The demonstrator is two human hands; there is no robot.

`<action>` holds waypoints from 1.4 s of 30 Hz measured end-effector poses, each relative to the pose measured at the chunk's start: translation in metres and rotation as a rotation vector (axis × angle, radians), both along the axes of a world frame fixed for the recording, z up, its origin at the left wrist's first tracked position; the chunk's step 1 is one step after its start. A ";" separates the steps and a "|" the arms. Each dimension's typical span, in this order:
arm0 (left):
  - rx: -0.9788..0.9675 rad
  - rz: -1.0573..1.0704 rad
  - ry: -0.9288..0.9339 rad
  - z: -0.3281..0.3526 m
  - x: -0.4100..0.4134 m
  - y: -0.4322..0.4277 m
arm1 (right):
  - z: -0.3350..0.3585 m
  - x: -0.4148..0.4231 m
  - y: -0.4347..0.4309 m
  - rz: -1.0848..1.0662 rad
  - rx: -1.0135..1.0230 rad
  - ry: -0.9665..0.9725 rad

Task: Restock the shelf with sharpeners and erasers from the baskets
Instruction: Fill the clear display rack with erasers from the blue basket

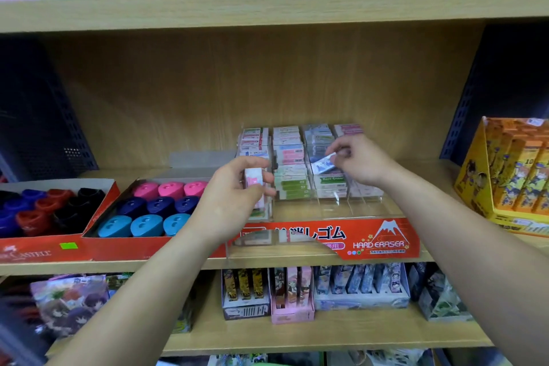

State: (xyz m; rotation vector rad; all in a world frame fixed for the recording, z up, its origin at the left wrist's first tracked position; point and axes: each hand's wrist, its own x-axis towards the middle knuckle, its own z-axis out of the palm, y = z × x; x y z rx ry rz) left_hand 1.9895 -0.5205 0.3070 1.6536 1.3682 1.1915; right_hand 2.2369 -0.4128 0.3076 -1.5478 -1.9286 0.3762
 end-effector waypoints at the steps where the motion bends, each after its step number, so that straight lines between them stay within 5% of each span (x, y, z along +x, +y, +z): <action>1: 0.014 0.002 -0.032 0.000 -0.002 0.000 | -0.001 -0.001 0.001 -0.004 0.015 -0.053; 7: 0.029 -0.021 -0.192 0.004 -0.002 -0.004 | -0.003 -0.004 -0.001 -0.016 0.059 -0.224; 13: 0.052 -0.021 -0.322 0.006 0.001 -0.004 | 0.008 -0.024 -0.048 0.020 0.241 0.179; 17: 0.067 0.037 -0.356 0.003 0.007 -0.003 | 0.009 -0.051 -0.085 0.342 -0.046 0.497; 21: 0.064 0.044 -0.362 0.001 0.008 -0.004 | 0.001 -0.055 -0.089 0.375 -0.083 0.598; 27: 0.233 0.129 0.216 -0.001 0.001 0.002 | 0.006 -0.016 -0.060 0.071 0.149 0.498; 32: 0.253 0.114 0.689 -0.004 -0.001 0.024 | 0.009 0.003 -0.019 -0.083 0.153 0.248; 42: 0.273 0.086 0.722 -0.024 -0.006 0.040 | -0.007 -0.006 0.016 -0.147 0.165 0.007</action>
